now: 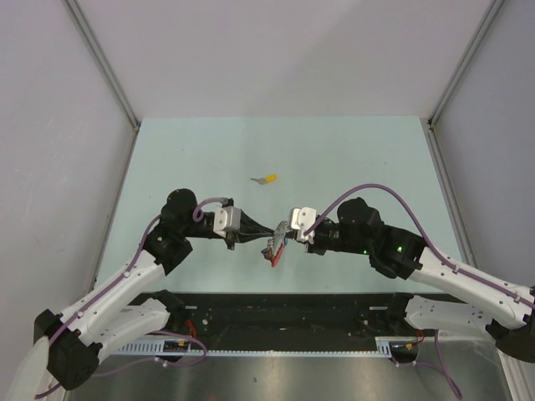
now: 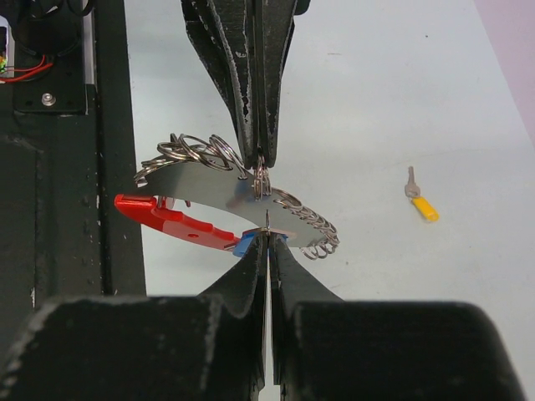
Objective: Put the keys on the keyring
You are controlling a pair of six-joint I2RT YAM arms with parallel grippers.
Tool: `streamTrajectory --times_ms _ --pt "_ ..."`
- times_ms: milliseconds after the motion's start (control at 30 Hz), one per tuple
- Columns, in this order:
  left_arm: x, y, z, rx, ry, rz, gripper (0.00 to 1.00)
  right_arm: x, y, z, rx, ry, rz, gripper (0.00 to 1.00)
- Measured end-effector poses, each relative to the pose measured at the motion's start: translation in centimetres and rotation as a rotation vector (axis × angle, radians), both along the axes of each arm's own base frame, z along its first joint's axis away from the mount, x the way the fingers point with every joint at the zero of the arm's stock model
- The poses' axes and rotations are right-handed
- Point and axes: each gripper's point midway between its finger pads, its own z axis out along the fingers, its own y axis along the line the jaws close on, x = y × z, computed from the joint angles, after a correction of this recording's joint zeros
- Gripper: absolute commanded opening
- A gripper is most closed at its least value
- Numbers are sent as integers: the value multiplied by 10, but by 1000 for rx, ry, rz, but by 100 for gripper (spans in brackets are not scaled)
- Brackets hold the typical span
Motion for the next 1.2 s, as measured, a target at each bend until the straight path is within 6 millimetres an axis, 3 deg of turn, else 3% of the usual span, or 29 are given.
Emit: streamTrajectory --times_ms 1200 --pt "-1 1 -4 13 17 0 0 -10 2 6 22 7 39 0"
